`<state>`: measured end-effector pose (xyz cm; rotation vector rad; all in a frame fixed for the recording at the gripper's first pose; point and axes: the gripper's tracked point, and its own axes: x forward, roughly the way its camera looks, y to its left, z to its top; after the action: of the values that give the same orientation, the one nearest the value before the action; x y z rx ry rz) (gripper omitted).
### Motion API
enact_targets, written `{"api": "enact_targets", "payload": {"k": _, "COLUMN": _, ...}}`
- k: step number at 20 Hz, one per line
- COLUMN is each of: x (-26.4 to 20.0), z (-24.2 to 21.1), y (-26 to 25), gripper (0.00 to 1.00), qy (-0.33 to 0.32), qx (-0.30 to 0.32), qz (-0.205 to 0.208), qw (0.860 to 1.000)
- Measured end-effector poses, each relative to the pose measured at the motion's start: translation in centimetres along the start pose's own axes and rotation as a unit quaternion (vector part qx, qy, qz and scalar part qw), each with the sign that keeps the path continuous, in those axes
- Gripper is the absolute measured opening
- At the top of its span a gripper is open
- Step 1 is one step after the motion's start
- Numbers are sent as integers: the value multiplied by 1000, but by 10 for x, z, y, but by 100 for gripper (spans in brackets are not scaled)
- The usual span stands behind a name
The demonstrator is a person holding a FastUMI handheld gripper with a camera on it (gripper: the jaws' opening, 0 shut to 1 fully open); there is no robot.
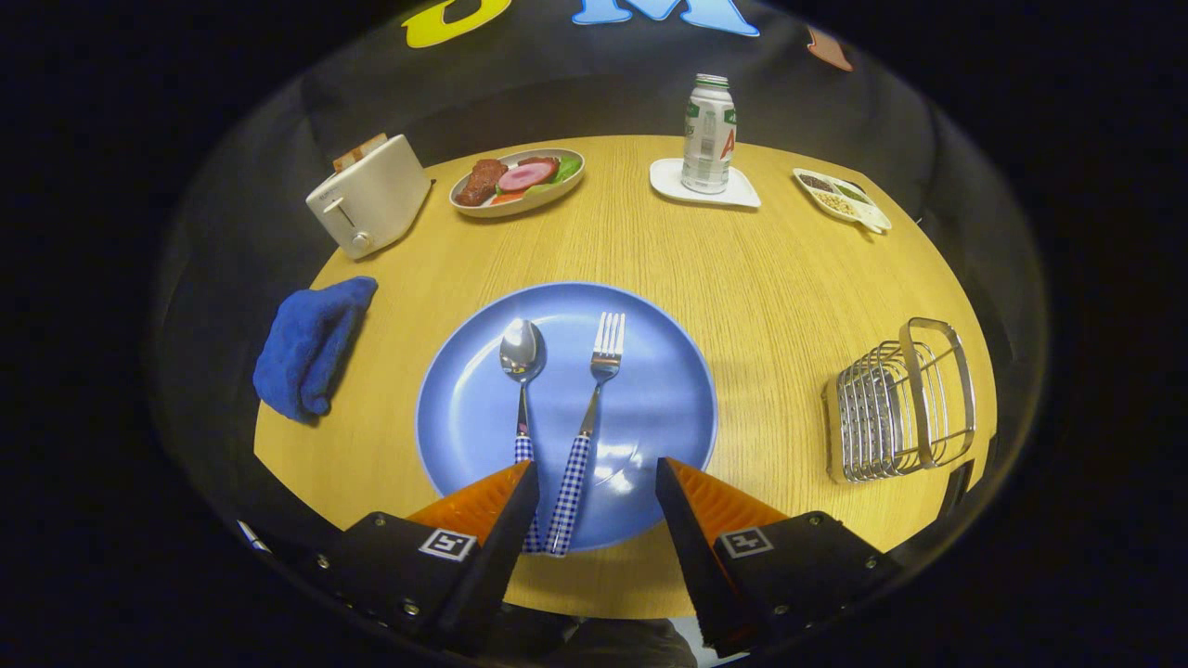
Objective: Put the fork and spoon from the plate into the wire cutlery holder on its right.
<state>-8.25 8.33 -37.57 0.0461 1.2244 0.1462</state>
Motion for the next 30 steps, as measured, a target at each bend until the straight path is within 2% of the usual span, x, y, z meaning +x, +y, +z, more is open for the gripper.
{"api": "enact_targets", "payload": {"k": 2, "x": 2, "z": -4, "y": -4, "gripper": 80, "qy": 21, "qx": -3, "qz": -12, "qw": 1000}}
{"api": "enact_targets", "payload": {"k": 3, "x": 6, "z": -15, "y": 1, "gripper": 61, "qy": 49, "qx": 7, "qz": 1, "qw": 999}}
{"api": "enact_targets", "payload": {"k": 4, "x": 7, "z": -19, "y": 11, "gripper": 55, "qy": 74, "qx": 22, "qz": 26, "qw": 997}}
{"api": "enact_targets", "payload": {"k": 6, "x": 13, "z": -29, "y": 18, "gripper": 52, "qy": 110, "qx": 59, "qz": 48, "qw": 991}}
{"api": "enact_targets", "payload": {"k": 7, "x": 15, "z": -32, "y": 14, "gripper": 45, "qy": 118, "qx": 67, "qz": 43, "qw": 990}}
{"api": "enact_targets", "payload": {"k": 9, "x": 15, "z": -26, "y": 4, "gripper": 37, "qy": 106, "qx": 60, "qz": 16, "qw": 992}}
{"api": "enact_targets", "payload": {"k": 12, "x": 11, "z": -24, "y": -12, "gripper": 37, "qy": 101, "qx": 33, "qz": -17, "qw": 994}}
{"api": "enact_targets", "payload": {"k": 13, "x": 16, "z": -27, "y": -12, "gripper": 16, "qy": 106, "qx": 31, "qz": -14, "qw": 994}}
{"api": "enact_targets", "payload": {"k": 15, "x": 15, "z": -28, "y": -7, "gripper": 18, "qy": 112, "qx": 31, "qz": 5, "qw": 993}}
{"api": "enact_targets", "payload": {"k": 16, "x": 10, "z": -25, "y": -14, "gripper": 18, "qy": 110, "qx": 23, "qz": -7, "qw": 994}}
{"api": "enact_targets", "payload": {"k": 17, "x": 15, "z": -25, "y": -17, "gripper": 7, "qy": 108, "qx": 11, "qz": -8, "qw": 994}}
{"api": "enact_targets", "payload": {"k": 19, "x": 13, "z": -29, "y": -16, "gripper": 7, "qy": 117, "qx": -2, "qz": 3, "qw": 993}}
{"api": "enact_targets", "payload": {"k": 23, "x": 4, "z": -28, "y": -26, "gripper": 7, "qy": 128, "qx": -8, "qz": 0, "qw": 992}}
{"api": "enact_targets", "payload": {"k": 30, "x": -41, "z": -24, "y": -47, "gripper": 7, "qy": 165, "qx": -37, "qz": 21, "qw": 985}}
